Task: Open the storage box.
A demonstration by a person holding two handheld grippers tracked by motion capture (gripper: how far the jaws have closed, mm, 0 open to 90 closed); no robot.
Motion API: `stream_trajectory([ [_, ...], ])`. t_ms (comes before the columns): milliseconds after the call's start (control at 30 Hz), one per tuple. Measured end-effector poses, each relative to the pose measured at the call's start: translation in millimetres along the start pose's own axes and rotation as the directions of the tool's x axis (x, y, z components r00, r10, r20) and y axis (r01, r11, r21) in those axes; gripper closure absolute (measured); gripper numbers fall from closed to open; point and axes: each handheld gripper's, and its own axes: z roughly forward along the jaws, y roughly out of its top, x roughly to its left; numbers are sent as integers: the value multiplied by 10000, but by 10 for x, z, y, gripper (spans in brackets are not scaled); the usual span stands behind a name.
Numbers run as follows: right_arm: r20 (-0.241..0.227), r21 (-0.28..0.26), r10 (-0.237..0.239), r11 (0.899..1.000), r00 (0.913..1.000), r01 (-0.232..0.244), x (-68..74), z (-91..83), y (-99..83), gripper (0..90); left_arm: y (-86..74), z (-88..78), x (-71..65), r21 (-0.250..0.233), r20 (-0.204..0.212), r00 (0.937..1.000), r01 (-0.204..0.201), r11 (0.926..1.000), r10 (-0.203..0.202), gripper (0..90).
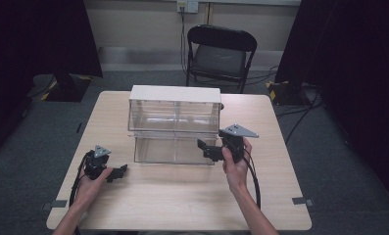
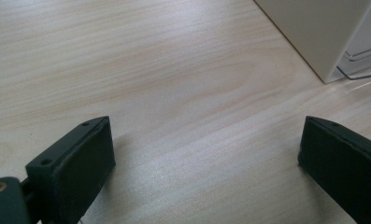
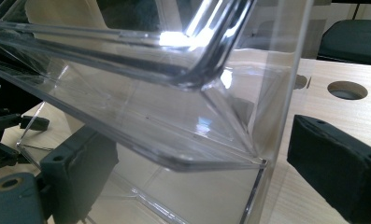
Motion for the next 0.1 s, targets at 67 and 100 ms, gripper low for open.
stream_trajectory([
  [67,-12,2,5,10000,10000,-5,-1,0,1,80,0,1,1,3,39,10000,8,10000,-8,31],
  [100,-22,6,11,10000,10000,-11,-1,1,1,80,0,1,2,6,45,10000,8,10000,-8,31],
])
